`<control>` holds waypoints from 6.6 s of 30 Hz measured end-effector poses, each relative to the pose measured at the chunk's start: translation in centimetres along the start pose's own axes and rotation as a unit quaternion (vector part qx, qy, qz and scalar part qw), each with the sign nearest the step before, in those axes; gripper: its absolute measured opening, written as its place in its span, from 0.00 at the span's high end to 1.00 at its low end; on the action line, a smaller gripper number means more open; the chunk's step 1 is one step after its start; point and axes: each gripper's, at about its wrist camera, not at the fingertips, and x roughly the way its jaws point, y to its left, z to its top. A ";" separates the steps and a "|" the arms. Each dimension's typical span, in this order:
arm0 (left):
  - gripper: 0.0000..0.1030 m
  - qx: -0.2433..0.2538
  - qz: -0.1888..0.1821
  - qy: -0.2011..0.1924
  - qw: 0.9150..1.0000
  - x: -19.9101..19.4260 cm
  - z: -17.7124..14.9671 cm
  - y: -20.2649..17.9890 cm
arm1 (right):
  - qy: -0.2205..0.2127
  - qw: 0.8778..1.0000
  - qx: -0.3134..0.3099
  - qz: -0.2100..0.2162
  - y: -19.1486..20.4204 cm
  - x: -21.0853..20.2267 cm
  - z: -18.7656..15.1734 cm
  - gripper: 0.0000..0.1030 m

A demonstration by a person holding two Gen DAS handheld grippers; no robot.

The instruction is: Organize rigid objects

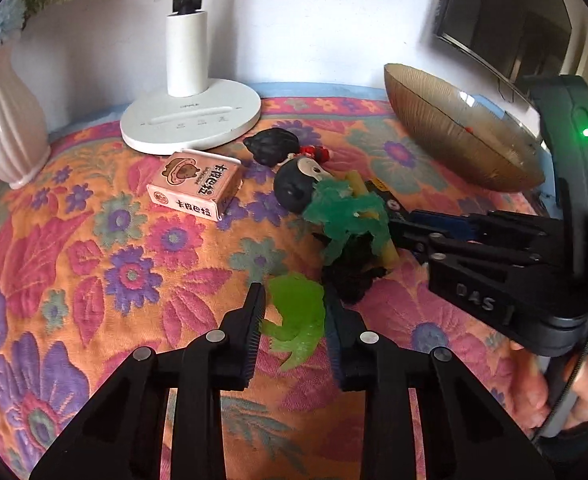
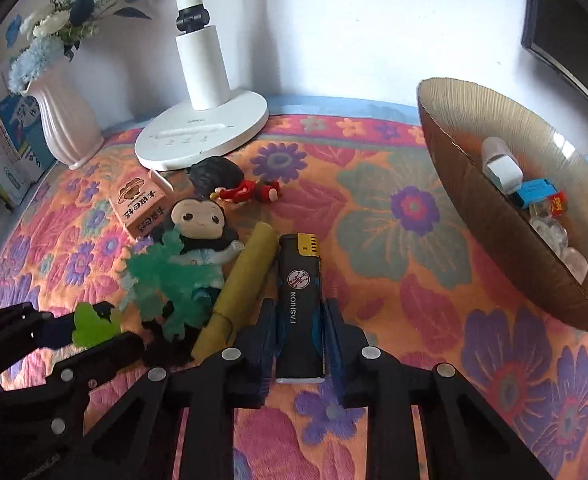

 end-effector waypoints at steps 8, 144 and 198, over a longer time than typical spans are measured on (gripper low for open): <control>0.76 0.000 0.005 -0.017 1.000 -3.4 -2.4 -1.0 | 0.001 1.000 -0.011 0.018 -1.5 -3.6 -5.1 0.78; 0.20 -0.134 0.103 -0.044 0.985 -5.7 -3.7 7.1 | -0.037 0.998 0.020 0.037 -1.2 -6.4 -4.6 0.31; 0.64 -0.043 0.103 -0.002 0.994 3.9 6.4 7.7 | -0.002 0.990 -0.052 0.130 -2.9 -0.3 0.3 0.53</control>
